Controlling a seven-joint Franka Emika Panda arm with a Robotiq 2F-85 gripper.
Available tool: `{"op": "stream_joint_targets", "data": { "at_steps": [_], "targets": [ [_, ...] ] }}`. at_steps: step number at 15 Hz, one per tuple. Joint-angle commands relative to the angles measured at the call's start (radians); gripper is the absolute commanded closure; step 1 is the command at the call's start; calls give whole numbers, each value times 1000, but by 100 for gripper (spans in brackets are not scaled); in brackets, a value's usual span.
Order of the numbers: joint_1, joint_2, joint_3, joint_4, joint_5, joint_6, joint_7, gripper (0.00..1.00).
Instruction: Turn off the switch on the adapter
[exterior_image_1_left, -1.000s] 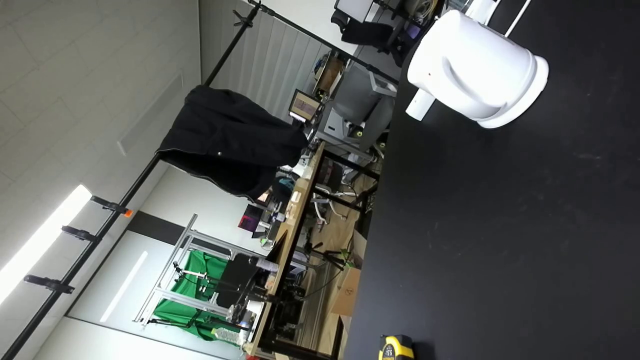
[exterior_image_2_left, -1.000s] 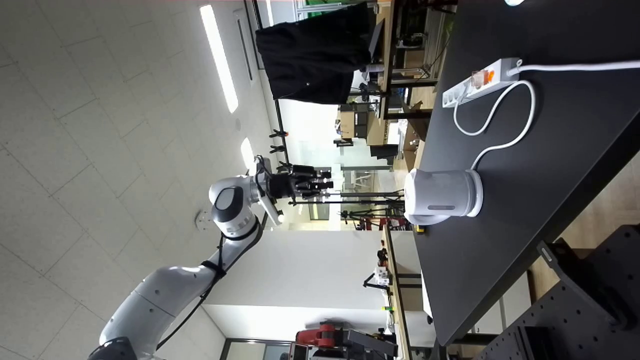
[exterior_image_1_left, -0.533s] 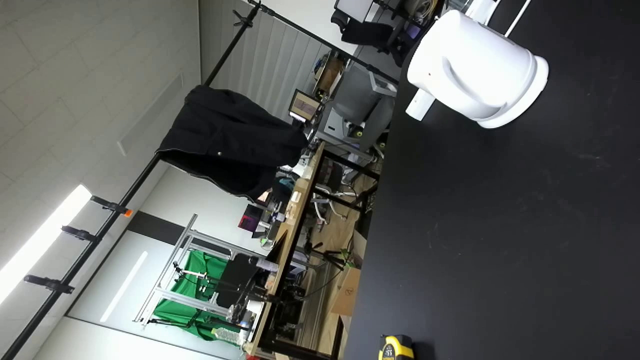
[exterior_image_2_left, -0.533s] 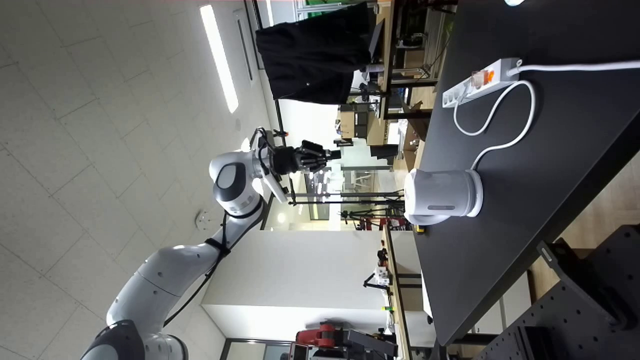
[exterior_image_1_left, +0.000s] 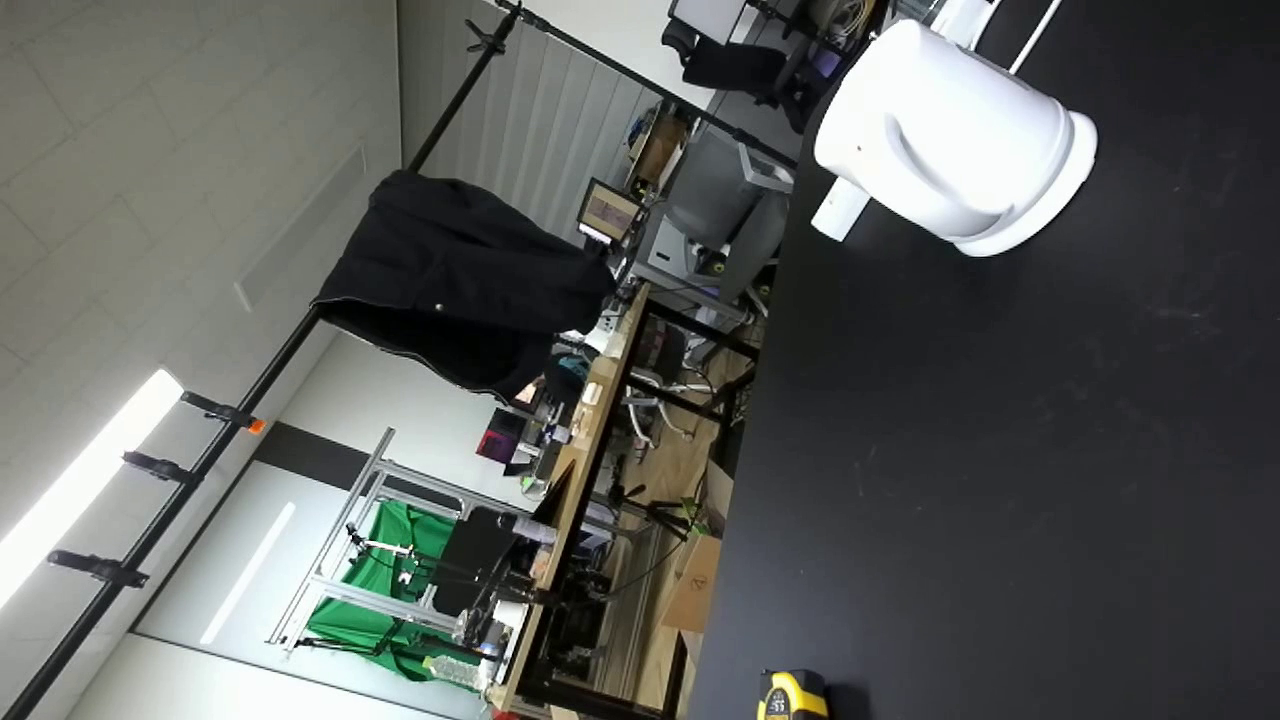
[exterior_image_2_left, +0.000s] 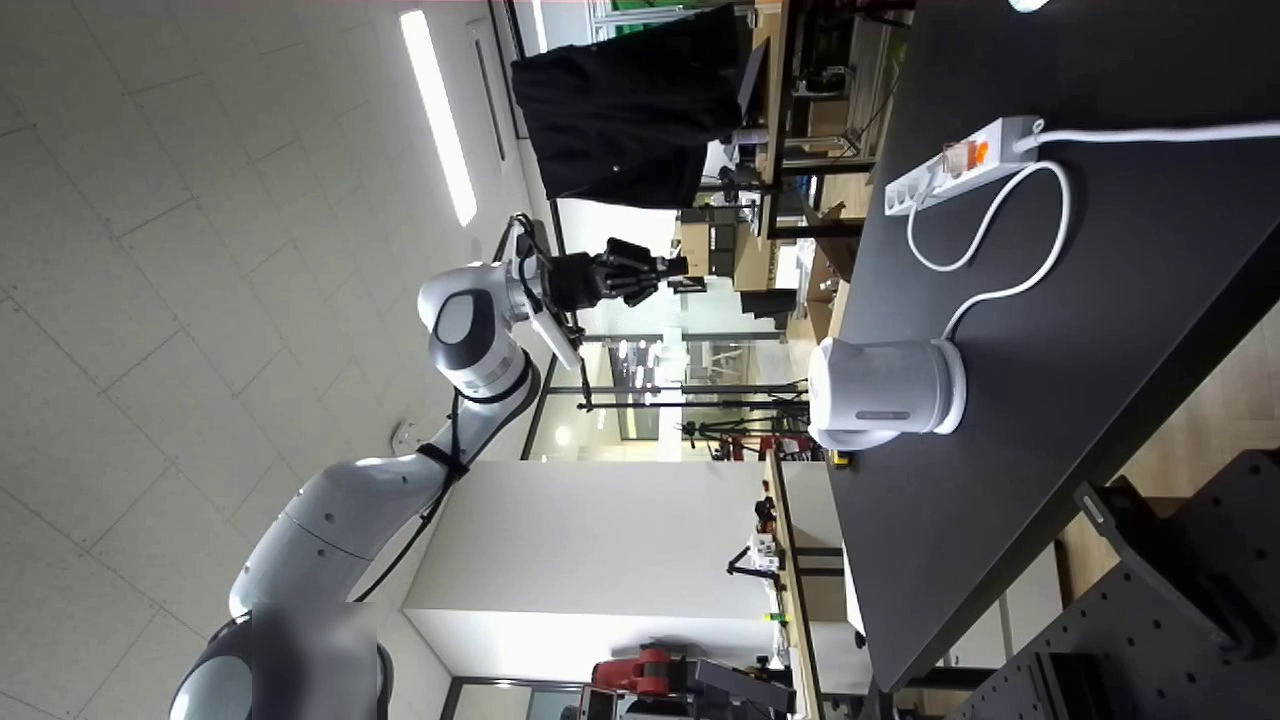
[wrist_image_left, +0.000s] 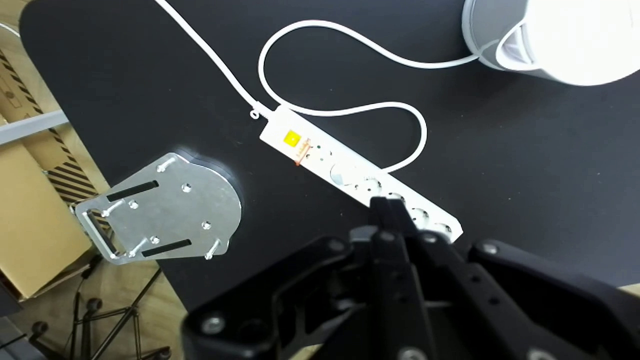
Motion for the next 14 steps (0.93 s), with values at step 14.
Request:
{"op": "stream_joint_targets", "data": {
  "at_steps": [14],
  "targets": [
    [-25, 127, -58, -57, -80, 220, 61, 100]
  ]
}}
